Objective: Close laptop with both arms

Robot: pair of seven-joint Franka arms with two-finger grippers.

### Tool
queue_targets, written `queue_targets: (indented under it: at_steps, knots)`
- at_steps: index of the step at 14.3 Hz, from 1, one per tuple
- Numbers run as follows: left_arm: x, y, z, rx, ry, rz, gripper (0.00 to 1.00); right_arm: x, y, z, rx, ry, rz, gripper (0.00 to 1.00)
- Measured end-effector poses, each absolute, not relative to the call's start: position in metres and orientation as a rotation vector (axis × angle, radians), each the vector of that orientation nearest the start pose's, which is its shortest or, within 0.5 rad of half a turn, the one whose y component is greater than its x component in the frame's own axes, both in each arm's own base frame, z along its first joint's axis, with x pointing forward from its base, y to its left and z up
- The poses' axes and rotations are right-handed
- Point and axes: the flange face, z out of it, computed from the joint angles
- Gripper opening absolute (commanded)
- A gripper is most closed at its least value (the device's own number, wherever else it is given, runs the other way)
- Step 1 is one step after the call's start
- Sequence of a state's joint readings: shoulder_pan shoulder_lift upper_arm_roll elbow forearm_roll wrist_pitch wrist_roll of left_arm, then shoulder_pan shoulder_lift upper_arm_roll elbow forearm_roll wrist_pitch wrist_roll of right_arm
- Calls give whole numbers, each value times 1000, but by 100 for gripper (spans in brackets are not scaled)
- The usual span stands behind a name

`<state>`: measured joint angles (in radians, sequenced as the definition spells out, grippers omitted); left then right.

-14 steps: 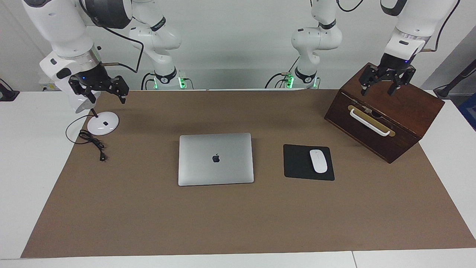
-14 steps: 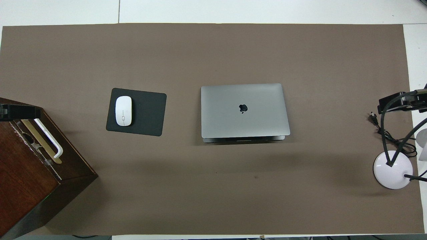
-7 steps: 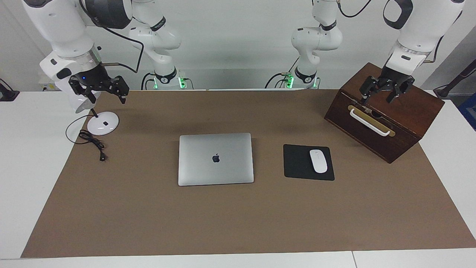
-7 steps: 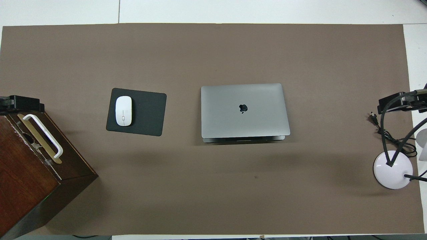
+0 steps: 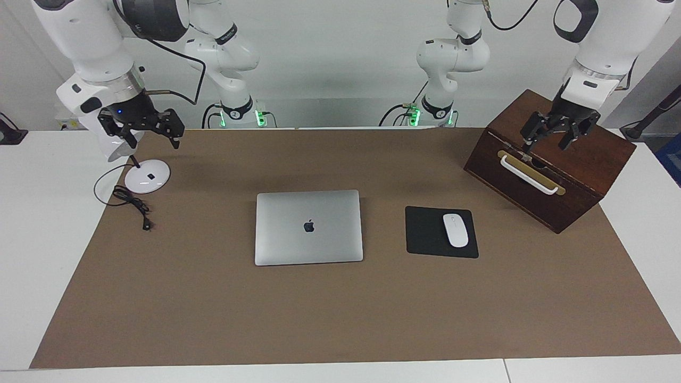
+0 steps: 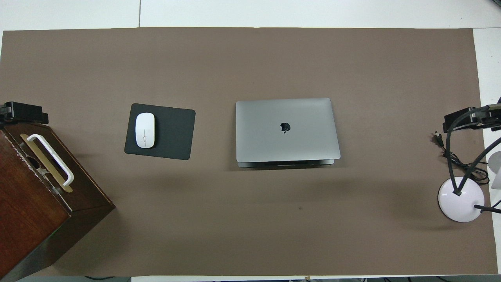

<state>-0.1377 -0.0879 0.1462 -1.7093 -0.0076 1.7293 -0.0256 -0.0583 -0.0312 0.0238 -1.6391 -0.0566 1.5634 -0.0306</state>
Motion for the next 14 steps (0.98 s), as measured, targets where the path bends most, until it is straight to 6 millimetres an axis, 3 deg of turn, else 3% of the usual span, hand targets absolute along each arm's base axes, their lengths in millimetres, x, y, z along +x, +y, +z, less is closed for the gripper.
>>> queue_targets:
  at_steps: [3, 14]
  knots:
    - [541, 0, 635, -3157, -36, -199, 100, 543, -26, 607, -3197, -17, 64, 100]
    - [541, -1, 633, -3157, -10, -168, 100, 543, -27, 604, -3196, -17, 71, 100]
